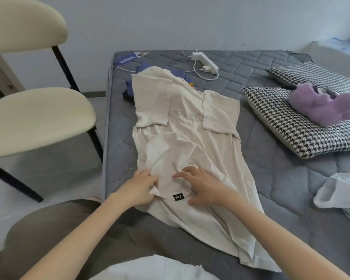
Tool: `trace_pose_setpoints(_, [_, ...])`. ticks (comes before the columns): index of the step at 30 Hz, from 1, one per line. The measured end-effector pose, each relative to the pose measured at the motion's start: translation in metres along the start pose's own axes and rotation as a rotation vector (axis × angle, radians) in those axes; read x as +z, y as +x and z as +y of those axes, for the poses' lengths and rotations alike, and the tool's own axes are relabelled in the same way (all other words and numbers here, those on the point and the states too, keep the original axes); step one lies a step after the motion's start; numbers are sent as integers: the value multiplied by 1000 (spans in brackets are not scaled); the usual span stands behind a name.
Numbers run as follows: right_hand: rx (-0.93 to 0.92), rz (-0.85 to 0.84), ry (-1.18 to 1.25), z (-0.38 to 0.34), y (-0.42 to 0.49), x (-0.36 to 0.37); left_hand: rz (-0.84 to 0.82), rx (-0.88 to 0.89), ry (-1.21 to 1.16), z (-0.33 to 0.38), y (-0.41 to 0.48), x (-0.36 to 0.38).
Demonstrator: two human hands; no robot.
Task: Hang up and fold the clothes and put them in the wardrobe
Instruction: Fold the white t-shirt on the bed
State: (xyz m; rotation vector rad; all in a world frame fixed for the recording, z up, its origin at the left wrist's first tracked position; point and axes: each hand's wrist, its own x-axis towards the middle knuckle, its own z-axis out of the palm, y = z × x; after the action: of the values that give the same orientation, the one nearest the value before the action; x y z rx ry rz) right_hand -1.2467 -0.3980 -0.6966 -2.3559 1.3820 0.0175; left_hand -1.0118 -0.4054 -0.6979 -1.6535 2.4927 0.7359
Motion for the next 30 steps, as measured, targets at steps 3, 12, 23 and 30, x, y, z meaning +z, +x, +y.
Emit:
trace_pose_setpoints(3, [-7,120,-133,-8,0,5,123,4,-198,-9,-11,-14])
trace_pose_setpoints(12, [6,248,250,-59,9,-15,350,-20,-500,-36,-82,-69])
trace_pose_setpoints(23, [-81,-147,389,-120,19,2,29,-157,-31,-70,-152,-67])
trace_pose_setpoints(30, [26,-399,400,-113,16,2,-223,-264,34,-81,-150,-58])
